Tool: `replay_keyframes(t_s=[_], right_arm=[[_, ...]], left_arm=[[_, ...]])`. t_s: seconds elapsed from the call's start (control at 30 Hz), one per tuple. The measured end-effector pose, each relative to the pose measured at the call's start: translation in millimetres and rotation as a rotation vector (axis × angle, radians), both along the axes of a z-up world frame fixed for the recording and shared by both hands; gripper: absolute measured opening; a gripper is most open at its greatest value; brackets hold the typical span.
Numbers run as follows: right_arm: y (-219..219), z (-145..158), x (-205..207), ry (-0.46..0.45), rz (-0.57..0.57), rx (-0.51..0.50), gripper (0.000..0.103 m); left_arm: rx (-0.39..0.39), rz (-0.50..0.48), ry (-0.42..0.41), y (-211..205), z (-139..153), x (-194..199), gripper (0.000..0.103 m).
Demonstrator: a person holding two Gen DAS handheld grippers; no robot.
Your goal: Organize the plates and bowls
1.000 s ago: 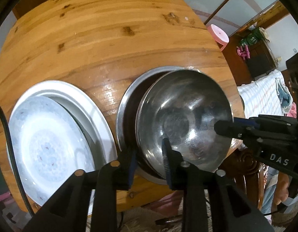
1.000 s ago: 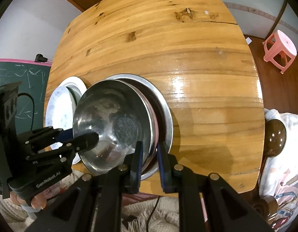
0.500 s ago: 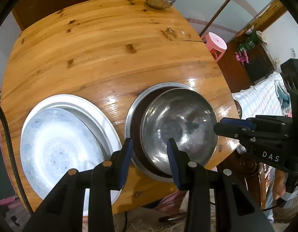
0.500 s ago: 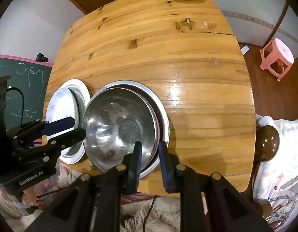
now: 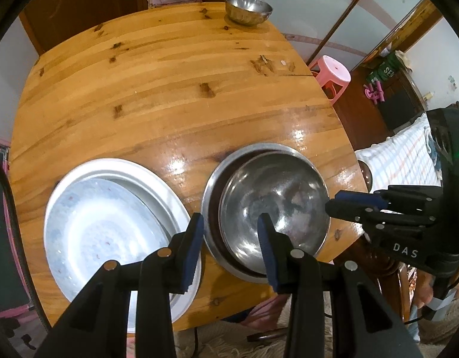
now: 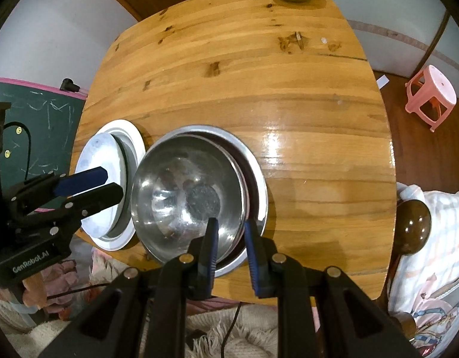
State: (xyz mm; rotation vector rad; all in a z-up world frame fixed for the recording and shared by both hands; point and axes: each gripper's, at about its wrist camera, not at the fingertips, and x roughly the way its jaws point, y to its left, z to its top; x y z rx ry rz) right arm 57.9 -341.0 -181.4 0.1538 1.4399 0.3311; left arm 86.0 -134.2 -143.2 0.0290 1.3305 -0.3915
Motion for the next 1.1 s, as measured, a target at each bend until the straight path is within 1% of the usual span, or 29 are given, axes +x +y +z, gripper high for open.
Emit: replay_keyframes(t_s=[0.03,0.1,0.13,0.17,0.23,0.43,0.53,0.67,0.77,0.9,1.0,1.1], right_arm=[[-0.9,2.2,0.6,-0.003,-0.002,0.000,0.019],[-5.2,8.6,4.1,-0.010,-0.010,0.001,0.019],[-6.9,11.6,6.2,-0.012,-0.014,0.004,0.019],[-9.4,16.6,8.7,-0.018,-0.020,0.010,0.019],[-14.7,29.7,13.9,-0.042,-0.030,0.025,0.019],[-34.0,80.2,39.7,-0.136,-0.059,0.048,0.019],[-43.3,102.0,55.5,-0.180,-0.074,0.034,0.019],[-61.6,132.2,85.9,-0.236,-0.104,0.013,0.019],[-77.5,152.2,112.6,-0.269,-0.145,0.011,0.019],[-90.8,171.4,144.8,-0.286,-0.177,0.036,0.019],[-96.2,180.6,167.1,-0.293,-0.194,0.055,0.020],[-101.8,184.4,192.6,-0.305,-0.211,0.058,0.020]], left_arm=[[-0.001,-0.001,-0.005,-0.1,4.6,2.4,0.037],[-0.005,-0.003,-0.019,-0.1,15.3,7.7,0.043],[-0.007,-0.002,-0.033,-0.3,22.8,11.3,0.049],[-0.004,0.000,-0.051,-0.9,30.8,15.6,0.051],[0.005,0.000,-0.075,-2.3,43.9,22.9,0.051],[-0.020,-0.002,-0.163,-8.3,98.3,53.8,0.053],[-0.015,-0.009,-0.215,-14.8,124.1,70.4,0.058],[-0.001,-0.030,-0.298,-28.3,155.5,95.9,0.061],[-0.004,-0.036,-0.328,-39.6,168.9,120.4,0.061],[-0.015,-0.041,-0.348,-53.3,181.4,156.5,0.061],[-0.020,-0.035,-0.361,-64.0,185.6,191.2,0.061],[-0.029,-0.030,-0.359,-74.3,183.3,222.2,0.061]])
